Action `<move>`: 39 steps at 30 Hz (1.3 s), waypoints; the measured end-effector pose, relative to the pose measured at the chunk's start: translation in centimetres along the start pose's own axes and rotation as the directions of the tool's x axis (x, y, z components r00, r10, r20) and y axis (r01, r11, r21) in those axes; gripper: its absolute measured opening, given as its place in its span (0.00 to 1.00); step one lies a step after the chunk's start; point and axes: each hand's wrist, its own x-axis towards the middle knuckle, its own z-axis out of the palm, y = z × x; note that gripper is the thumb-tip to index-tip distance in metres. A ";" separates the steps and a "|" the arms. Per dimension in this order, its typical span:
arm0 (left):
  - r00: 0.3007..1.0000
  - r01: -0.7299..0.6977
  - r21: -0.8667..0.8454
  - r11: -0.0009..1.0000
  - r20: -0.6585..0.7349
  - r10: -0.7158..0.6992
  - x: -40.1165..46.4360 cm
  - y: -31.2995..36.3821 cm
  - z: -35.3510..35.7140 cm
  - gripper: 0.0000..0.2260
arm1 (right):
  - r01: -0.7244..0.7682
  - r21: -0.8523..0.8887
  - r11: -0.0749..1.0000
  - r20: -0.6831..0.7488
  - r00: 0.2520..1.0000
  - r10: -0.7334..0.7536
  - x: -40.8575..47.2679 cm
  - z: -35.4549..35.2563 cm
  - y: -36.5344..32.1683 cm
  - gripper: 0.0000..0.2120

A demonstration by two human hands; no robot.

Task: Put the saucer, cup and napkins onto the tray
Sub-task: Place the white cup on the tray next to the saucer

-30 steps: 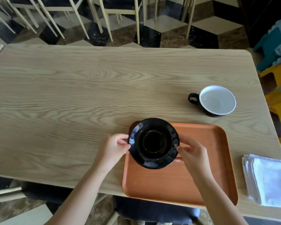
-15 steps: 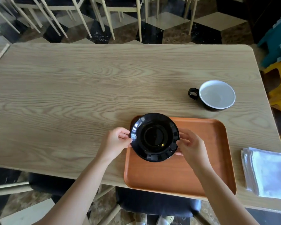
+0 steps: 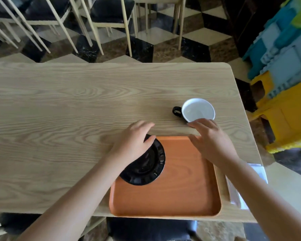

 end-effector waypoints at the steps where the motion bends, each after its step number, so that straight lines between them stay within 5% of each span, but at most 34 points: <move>1: 0.995 -0.094 0.072 0.993 -0.011 0.095 1.2 0.7 0.7 0.18 | 0.034 -0.057 0.998 -0.011 0.999 -0.035 0.4 0.0 0.8 0.18; 4: 0.971 -0.232 0.194 0.953 -0.002 0.237 4.5 2.3 2.8 0.25 | 0.059 -0.197 0.979 0.018 0.998 -0.057 1.5 0.0 3.1 0.22; 10: 0.959 -0.252 0.312 0.916 0.207 0.194 8.1 4.2 5.5 0.31 | -0.100 -0.179 0.979 0.190 0.973 0.134 2.6 0.7 5.3 0.25; 17: 0.947 -0.262 0.173 0.949 0.235 0.219 9.9 3.7 6.1 0.25 | -0.091 -0.115 0.989 0.062 0.993 0.099 3.0 1.2 6.1 0.15; 28: 0.962 -0.273 -0.048 0.961 -0.029 0.272 8.8 3.1 6.0 0.13 | 0.117 -0.064 0.991 -0.173 0.977 -0.127 1.2 1.4 6.6 0.09; 39: 0.932 -0.320 0.010 0.947 -0.177 0.317 0.9 3.6 5.5 0.12 | 0.200 -0.059 0.978 -0.327 0.922 -0.209 -5.2 1.0 4.6 0.11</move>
